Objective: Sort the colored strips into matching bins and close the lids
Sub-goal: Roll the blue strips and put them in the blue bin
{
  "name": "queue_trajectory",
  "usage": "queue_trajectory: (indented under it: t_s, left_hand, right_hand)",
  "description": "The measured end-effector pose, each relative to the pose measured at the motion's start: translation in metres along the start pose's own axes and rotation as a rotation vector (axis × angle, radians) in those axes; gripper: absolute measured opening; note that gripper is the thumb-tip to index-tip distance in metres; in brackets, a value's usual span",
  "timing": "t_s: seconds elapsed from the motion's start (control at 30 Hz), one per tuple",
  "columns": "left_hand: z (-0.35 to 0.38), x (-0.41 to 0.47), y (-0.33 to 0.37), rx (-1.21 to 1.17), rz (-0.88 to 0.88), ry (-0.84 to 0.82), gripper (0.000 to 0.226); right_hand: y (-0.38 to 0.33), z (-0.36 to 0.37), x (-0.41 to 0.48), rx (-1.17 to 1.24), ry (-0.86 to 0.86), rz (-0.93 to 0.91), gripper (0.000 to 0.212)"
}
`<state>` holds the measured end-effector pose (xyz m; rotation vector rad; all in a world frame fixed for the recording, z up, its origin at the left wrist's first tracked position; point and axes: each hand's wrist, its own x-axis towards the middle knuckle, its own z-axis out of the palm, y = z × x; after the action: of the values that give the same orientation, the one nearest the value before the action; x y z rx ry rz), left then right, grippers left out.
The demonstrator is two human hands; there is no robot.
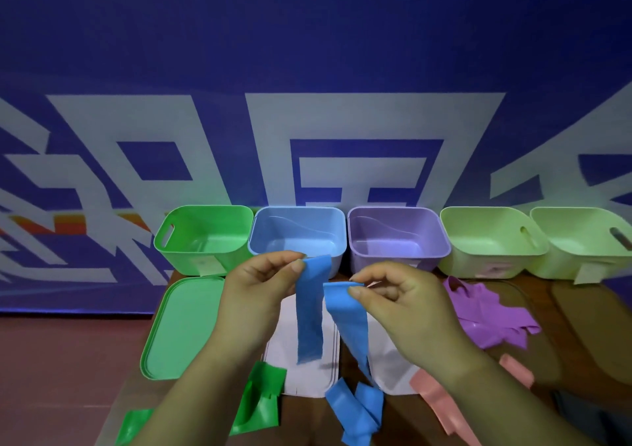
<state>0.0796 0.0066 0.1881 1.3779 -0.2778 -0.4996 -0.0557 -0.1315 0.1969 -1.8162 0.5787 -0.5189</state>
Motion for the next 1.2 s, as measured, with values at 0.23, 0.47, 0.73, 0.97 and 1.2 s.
queue_trajectory:
  t_s: [0.23,0.47,0.73,0.97,1.2]
  left_hand:
    - [0.007,-0.006,0.008,-0.003,-0.039,-0.046,0.011]
    - [0.008,-0.014,0.018,-0.081,-0.104,-0.115,0.02]
    - [0.01,-0.019,0.026,-0.113,-0.127,-0.19,0.013]
    - [0.011,-0.019,0.027,-0.106,-0.145,-0.194,0.014]
    - [0.015,-0.018,0.026,-0.12,-0.175,-0.192,0.014]
  right_hand:
    - [-0.009,-0.006,-0.007,-0.006,-0.086,-0.07,0.027]
    - [-0.021,-0.005,-0.009,-0.026,-0.065,-0.254,0.017]
    - [-0.019,0.002,-0.005,0.123,0.01,-0.197,0.031]
    - [-0.018,0.006,-0.002,0.278,0.036,-0.141,0.03]
    - [-0.016,0.009,0.0,0.338,0.081,-0.1,0.027]
